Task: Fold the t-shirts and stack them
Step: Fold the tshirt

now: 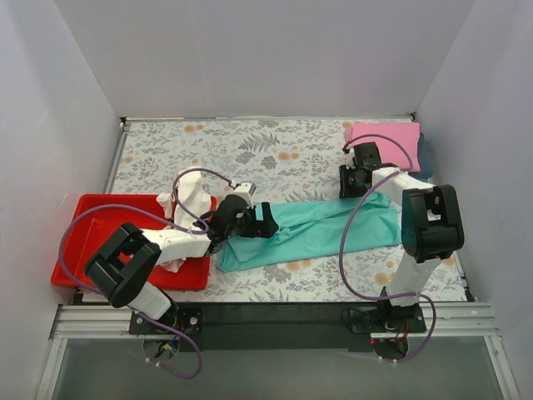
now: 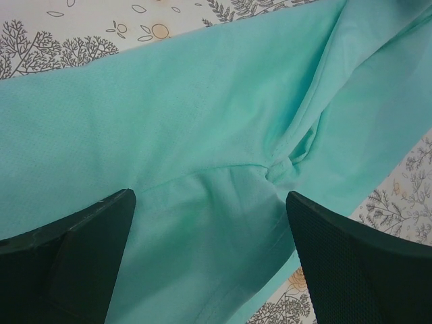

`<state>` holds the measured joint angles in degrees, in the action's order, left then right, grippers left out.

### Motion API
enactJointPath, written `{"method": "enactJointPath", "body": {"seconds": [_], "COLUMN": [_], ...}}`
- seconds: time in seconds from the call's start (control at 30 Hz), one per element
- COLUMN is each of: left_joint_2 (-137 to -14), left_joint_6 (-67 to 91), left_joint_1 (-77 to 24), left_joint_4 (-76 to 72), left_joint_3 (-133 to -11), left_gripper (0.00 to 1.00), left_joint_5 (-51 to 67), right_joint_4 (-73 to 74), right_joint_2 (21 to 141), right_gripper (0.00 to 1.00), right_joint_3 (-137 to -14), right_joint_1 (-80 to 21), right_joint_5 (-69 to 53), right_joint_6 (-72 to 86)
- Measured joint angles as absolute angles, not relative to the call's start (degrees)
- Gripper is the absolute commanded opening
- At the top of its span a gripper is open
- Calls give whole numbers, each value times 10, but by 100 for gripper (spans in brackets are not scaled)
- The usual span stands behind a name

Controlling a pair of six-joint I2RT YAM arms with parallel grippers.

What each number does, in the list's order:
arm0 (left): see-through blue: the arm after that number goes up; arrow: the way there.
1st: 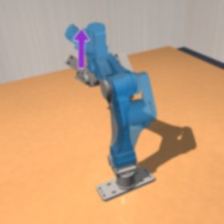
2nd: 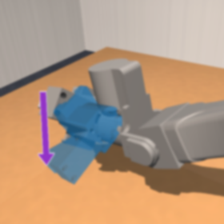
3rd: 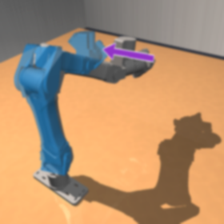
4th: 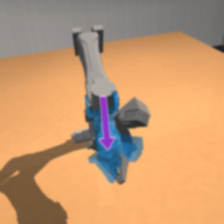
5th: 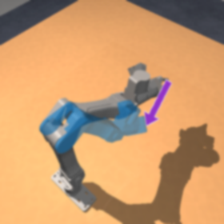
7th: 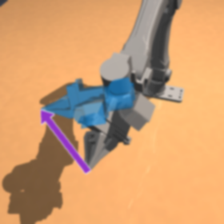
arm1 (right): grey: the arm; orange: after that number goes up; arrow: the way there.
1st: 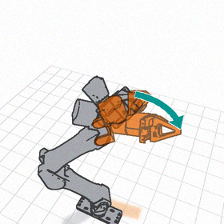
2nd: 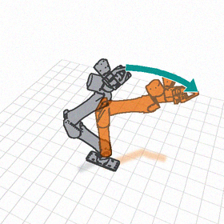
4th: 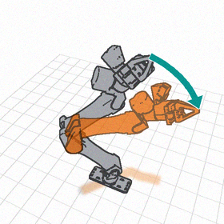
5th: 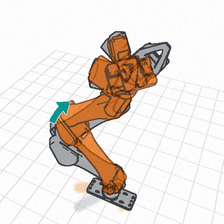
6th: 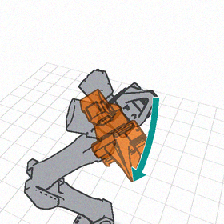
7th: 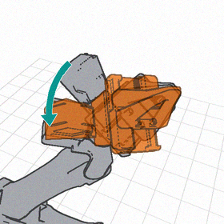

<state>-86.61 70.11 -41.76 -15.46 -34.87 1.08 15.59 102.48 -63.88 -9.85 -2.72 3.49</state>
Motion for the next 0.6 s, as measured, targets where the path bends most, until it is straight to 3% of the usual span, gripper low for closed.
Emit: {"method": "enactJointPath", "body": {"seconds": [0.1, 0.13, 0.33, 0.6], "left_joint_2": [-866, -866, -866, -870], "left_joint_6": [701, 701, 701, 701], "left_joint_1": [-418, -418, -418, -418], "left_joint_4": [-156, -155, -158, -176], "left_joint_3": [-345, -344, -338, -324], "left_gripper": [87, 87, 87, 87], "left_joint_5": [11, 11, 10, -3], "right_joint_4": [166, 168, 176, 189], "right_joint_2": [1024, 1024, 994, 857], "right_gripper": [3, 1, 1, 1], "right_joint_3": [-632, -629, -613, -550], "right_joint_1": [-99, -99, -102, -123], "right_joint_5": [-23, -22, -8, 34], "right_joint_6": [33, 32, 34, 48]}}
